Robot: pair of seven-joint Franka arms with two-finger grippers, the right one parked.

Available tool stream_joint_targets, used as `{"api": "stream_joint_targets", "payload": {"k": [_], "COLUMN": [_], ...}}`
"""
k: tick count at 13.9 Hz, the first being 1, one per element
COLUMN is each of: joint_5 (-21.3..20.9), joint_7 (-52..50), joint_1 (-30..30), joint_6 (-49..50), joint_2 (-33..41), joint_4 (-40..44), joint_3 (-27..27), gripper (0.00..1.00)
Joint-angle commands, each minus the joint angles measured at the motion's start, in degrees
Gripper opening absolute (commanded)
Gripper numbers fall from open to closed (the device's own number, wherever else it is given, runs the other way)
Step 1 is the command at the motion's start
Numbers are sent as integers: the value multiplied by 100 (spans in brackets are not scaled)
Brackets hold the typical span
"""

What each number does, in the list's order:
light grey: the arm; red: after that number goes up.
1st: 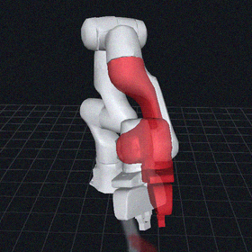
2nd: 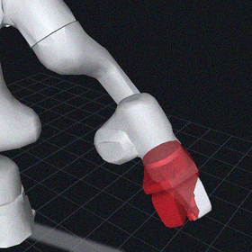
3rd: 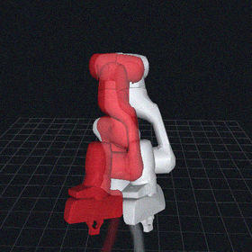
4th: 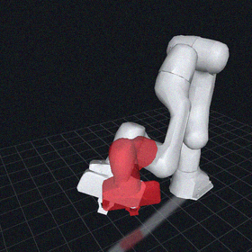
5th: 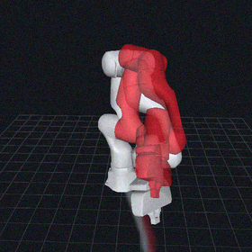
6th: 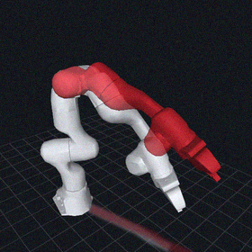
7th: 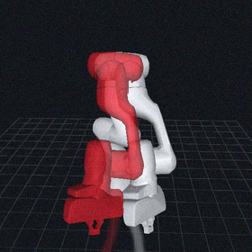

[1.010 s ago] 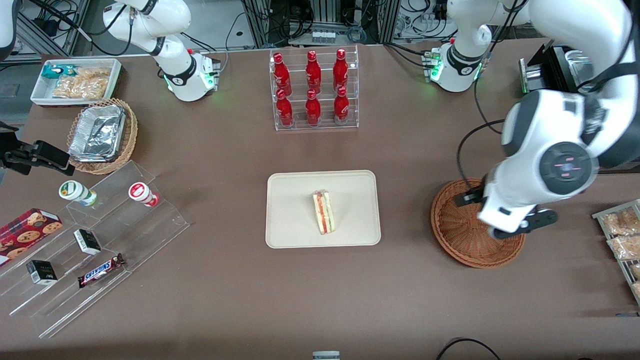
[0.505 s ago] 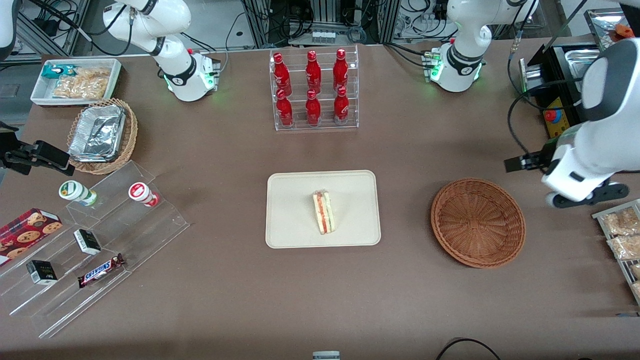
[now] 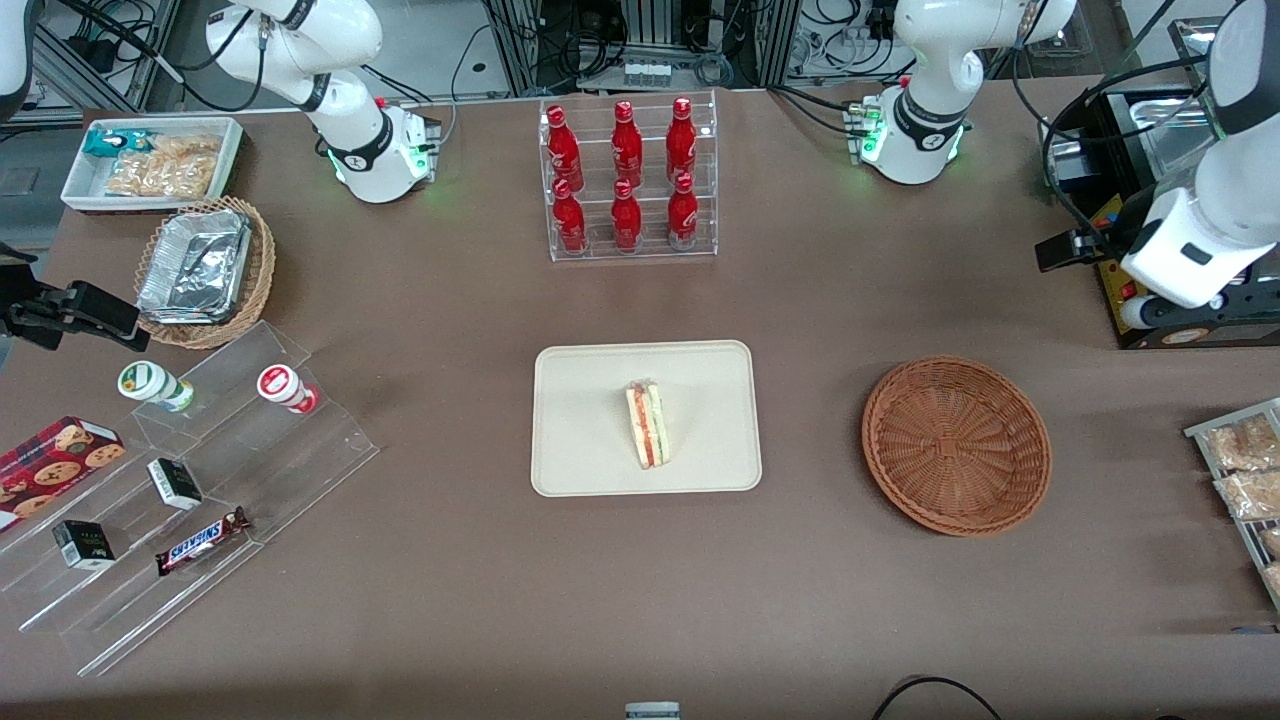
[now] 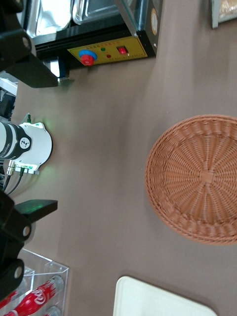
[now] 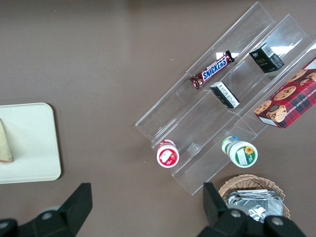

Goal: Place sandwich from basket to tray

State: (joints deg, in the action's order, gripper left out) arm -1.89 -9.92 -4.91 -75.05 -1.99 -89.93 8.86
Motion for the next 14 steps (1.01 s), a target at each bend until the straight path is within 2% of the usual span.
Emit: {"api": "stream_joint_targets", "payload": {"k": [1, 7, 14], "joint_5": [154, 84, 110], "joint_7": [219, 87, -176], "joint_1": [-353, -300, -256], "joint_6": [-194, -265, -238], "joint_2": [111, -135, -109], "joint_4": [-148, 186, 195], "joint_3": [256, 283, 397], "gripper": [100, 100, 100]}}
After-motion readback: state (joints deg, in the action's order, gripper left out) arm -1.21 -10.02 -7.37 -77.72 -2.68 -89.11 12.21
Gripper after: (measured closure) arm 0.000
